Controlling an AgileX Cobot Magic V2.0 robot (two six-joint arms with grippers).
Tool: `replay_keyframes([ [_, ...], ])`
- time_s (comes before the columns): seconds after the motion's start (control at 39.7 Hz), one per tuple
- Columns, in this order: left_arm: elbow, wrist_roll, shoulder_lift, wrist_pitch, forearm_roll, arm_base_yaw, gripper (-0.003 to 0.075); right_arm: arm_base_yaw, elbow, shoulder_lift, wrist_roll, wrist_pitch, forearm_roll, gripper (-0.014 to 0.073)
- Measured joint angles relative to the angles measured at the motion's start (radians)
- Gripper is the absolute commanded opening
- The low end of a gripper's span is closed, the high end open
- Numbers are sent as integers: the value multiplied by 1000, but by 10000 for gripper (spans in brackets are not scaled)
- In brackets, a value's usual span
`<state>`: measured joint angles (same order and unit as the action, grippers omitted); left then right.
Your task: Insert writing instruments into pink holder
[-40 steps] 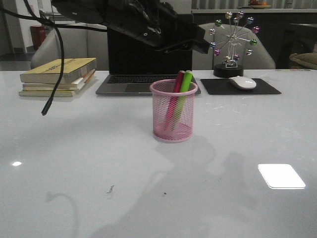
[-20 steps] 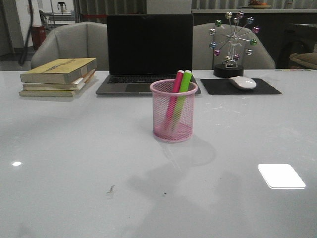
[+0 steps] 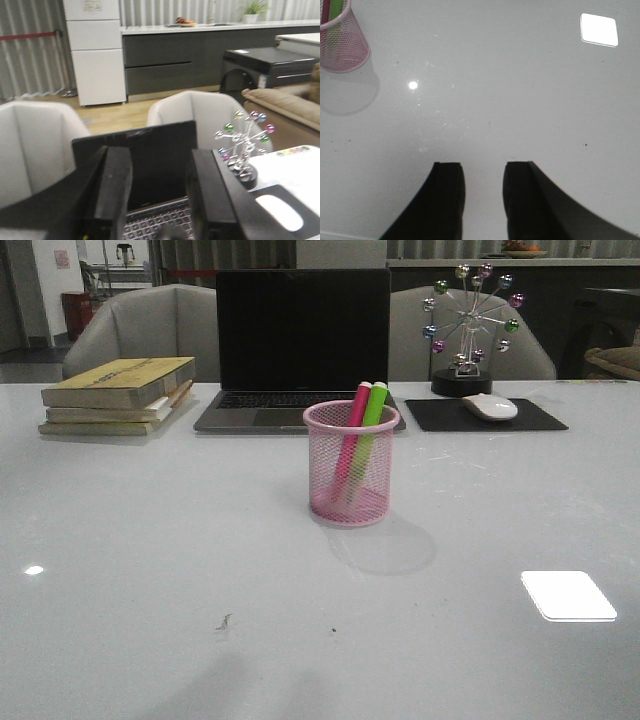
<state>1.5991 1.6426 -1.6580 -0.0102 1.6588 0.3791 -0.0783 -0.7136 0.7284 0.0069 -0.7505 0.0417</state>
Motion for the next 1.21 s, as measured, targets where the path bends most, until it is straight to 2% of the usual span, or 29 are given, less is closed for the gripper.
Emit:
replay_keyframes([
  [0.28,-164,-2,90,-128,8,-110,290,0,0,0,0,0,0,332],
  [0.58,-330,-2,266,-151,12,-137,290,0,0,0,0,0,0,332],
  [1.21,-862,-2,941,-157,93,-137,290,0,0,0,0,0,0,332],
])
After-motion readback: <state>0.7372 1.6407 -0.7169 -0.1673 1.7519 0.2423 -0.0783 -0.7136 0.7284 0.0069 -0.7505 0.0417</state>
